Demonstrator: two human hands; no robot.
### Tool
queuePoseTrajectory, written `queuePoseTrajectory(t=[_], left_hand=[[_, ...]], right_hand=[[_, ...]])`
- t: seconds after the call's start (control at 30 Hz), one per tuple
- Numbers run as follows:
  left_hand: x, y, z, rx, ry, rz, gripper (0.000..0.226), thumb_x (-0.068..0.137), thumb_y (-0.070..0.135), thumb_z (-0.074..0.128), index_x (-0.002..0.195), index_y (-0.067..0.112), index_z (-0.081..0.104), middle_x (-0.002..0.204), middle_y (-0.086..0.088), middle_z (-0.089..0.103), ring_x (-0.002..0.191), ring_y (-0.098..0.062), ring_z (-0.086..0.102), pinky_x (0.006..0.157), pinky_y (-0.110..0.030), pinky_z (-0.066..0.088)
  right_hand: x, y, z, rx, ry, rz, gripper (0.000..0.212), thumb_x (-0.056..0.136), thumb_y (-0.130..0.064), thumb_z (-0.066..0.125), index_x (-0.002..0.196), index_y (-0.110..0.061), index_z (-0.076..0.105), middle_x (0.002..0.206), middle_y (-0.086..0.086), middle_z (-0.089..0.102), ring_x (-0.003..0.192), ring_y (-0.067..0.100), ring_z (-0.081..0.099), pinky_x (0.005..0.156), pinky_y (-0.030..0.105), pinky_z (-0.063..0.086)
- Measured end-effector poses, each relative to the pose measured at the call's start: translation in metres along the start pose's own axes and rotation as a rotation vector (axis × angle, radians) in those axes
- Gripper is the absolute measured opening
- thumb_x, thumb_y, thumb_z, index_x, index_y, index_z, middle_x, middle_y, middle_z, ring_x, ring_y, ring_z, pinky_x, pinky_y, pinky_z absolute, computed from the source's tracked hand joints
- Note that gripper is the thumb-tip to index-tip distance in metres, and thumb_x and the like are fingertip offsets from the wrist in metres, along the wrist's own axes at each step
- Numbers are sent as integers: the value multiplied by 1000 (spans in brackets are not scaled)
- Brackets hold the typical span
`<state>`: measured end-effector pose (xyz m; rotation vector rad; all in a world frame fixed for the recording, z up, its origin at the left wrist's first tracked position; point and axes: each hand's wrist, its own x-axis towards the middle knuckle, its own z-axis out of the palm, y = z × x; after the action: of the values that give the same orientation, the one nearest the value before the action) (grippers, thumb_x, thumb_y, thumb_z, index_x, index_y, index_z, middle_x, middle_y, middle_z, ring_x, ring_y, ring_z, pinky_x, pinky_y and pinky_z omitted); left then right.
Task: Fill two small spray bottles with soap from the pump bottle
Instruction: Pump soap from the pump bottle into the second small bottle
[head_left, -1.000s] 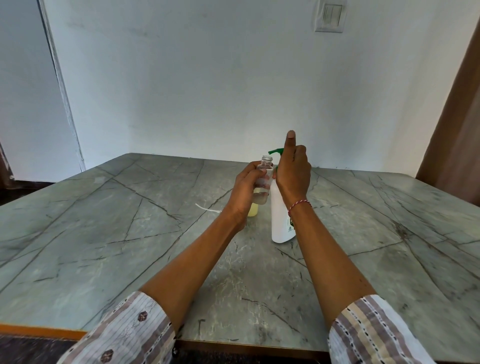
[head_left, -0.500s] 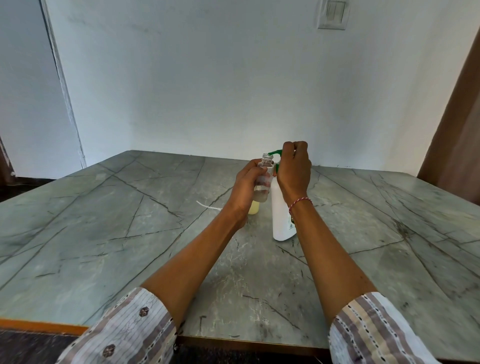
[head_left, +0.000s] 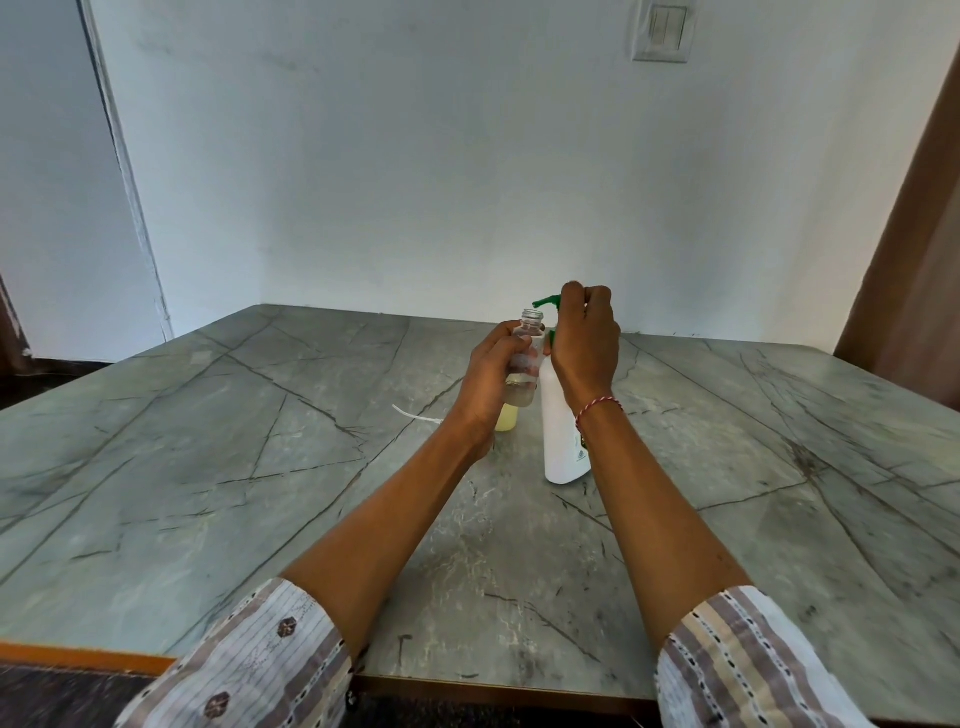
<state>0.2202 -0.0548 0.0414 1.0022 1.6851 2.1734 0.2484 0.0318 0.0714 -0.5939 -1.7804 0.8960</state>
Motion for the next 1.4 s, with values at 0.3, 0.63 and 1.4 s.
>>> queuePoseTrajectory(t=[0.3,0.63,1.4], left_hand=[[0,-1,-1,-12,6,20,24,97,21,33,97,27,56,85,2,62,80,-15,57,69,-27,49],[1,-1,0,20,1,17,24,98,21,32,108,20,54,91,-4,61,84,-18,58,76,-32,50],[2,-3,-1,12,4,38,24,98,23,33,93,30,56,83,3,63,77,-13,58,74,-29,50]], right_hand=[[-2,-3,3,112,37,32,13,97,-22,36,92,-11,40,63,-8,41,55,7,42,49,20,30],[-1,-2,4,68,26,48,25,100,-32,31,96,-10,43,64,-12,39,54,5,42,47,12,28],[0,-2,3,131,41,41,14,98,-20,33,92,-10,39,64,-8,40,55,6,41,49,16,29]])
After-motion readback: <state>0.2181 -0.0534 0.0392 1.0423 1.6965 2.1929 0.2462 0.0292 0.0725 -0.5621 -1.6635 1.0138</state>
